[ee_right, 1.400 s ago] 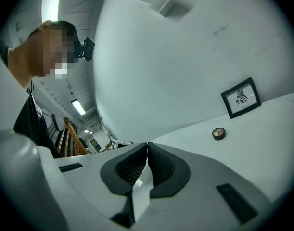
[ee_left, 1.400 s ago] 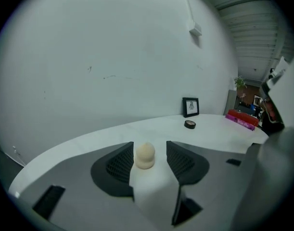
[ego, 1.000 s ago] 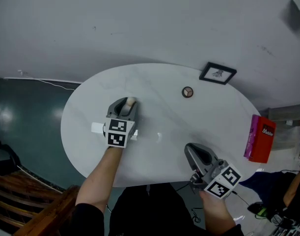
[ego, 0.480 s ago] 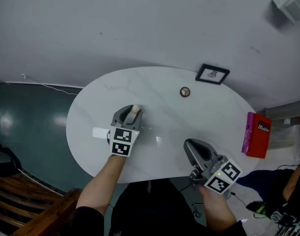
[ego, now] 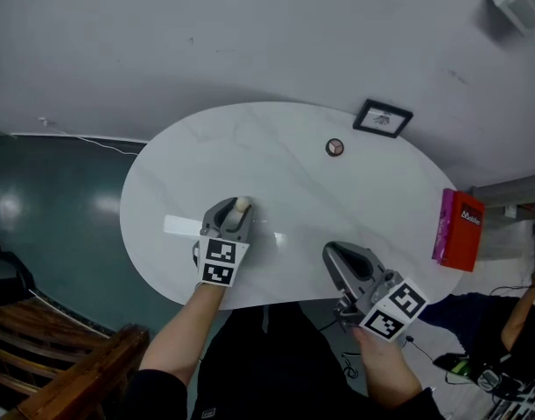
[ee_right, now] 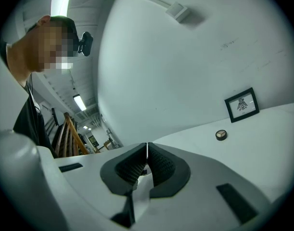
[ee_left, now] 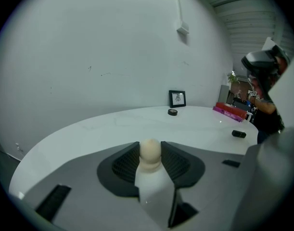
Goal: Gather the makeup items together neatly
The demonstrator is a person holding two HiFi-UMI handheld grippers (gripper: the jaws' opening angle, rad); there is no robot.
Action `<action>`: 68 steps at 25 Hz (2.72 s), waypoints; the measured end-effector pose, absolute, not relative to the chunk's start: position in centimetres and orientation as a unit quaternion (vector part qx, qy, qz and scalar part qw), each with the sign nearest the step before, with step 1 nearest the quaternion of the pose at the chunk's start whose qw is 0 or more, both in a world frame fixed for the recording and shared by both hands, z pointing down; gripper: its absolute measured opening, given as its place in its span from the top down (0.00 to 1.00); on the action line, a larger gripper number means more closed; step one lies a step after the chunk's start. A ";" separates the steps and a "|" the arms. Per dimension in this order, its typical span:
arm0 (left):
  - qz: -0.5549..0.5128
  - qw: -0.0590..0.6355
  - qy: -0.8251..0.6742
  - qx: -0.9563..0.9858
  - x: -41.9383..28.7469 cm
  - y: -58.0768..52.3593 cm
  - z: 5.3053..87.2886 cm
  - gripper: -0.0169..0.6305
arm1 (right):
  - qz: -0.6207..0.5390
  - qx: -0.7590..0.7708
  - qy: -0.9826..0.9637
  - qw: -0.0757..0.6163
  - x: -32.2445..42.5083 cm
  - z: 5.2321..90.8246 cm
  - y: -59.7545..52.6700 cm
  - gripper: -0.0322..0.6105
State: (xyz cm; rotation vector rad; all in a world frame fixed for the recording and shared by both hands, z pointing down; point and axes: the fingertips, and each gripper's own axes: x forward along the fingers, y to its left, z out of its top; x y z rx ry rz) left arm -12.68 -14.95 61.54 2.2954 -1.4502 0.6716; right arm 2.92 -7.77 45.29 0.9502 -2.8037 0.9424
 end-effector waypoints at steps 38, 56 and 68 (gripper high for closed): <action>0.083 0.101 -0.481 0.867 -14.2 -5.3 38.9 0.93 | 0.201 0.410 -0.888 -0.051 6.9 34.7 -3.4 0.89; 0.089 0.133 -0.437 0.885 -1.4 -5.2 39.8 0.93 | 0.203 0.415 -0.882 0.095 19.1 45.4 -2.8 0.89; 0.130 0.152 -0.450 0.871 3.2 -4.4 43.7 0.93 | 0.214 0.372 -0.868 0.250 22.8 59.3 -2.7 0.78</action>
